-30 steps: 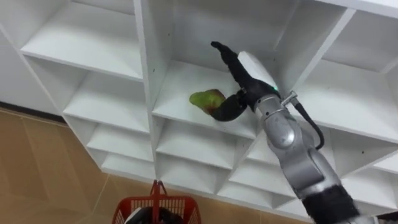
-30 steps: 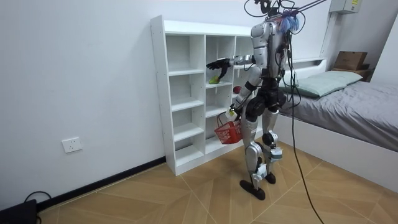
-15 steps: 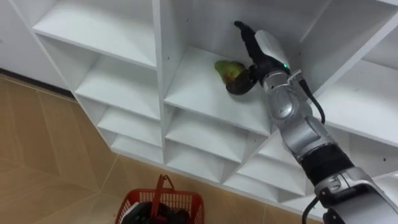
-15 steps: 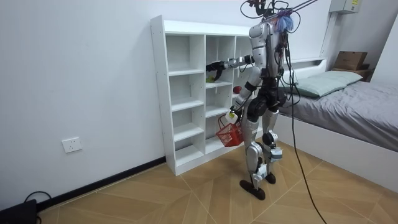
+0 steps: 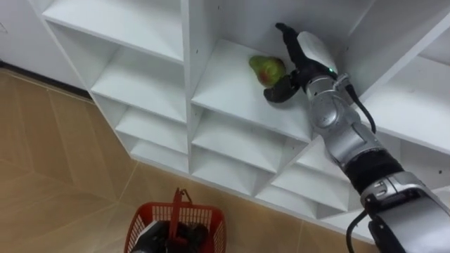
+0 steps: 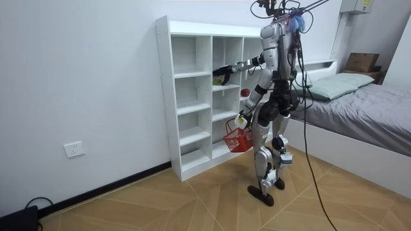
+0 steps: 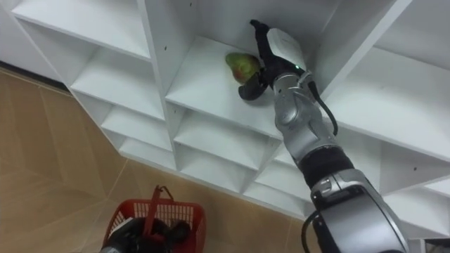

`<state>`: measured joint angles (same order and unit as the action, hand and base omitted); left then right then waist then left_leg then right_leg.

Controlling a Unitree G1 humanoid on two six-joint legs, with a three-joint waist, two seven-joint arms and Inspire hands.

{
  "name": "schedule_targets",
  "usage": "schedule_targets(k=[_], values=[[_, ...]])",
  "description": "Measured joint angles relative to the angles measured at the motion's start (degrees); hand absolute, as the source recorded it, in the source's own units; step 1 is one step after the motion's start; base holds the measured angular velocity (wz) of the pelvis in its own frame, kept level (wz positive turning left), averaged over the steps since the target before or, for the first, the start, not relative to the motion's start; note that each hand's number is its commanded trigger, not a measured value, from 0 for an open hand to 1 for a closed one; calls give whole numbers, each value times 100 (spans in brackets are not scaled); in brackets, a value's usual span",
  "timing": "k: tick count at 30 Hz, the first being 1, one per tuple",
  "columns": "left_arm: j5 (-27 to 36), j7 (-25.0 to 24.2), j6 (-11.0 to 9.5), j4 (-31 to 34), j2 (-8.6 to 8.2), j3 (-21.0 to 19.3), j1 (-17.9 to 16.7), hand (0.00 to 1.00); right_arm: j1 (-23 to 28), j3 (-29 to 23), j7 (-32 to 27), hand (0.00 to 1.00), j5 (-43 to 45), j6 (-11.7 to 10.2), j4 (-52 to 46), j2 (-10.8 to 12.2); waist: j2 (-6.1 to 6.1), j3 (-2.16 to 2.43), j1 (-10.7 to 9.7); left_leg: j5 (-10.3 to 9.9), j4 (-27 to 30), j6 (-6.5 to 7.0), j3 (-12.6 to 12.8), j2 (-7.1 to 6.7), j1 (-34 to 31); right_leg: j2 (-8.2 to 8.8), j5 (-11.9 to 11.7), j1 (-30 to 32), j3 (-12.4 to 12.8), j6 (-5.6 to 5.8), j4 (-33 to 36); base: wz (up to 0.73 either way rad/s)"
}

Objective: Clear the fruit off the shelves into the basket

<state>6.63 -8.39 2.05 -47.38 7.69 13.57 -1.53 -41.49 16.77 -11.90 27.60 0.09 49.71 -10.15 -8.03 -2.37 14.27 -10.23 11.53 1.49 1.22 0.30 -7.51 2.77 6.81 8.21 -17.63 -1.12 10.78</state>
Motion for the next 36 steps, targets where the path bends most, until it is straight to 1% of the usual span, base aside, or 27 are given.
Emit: schedule_targets(k=[28,36], values=[[-2,10,1,-1,-2,30,33,100,-29,3,32,0,-12,10,79,-39,-14,3,19,6,2,1,-7,-4,-11,-7,-1,-1,2,-2,5,0],[-3,10,1,-117,1,24,104,100,-29,11,78,0,16,31,74,-39,-23,2,30,6,3,1,-2,-9,-9,-20,-2,-4,1,-2,5,0]])
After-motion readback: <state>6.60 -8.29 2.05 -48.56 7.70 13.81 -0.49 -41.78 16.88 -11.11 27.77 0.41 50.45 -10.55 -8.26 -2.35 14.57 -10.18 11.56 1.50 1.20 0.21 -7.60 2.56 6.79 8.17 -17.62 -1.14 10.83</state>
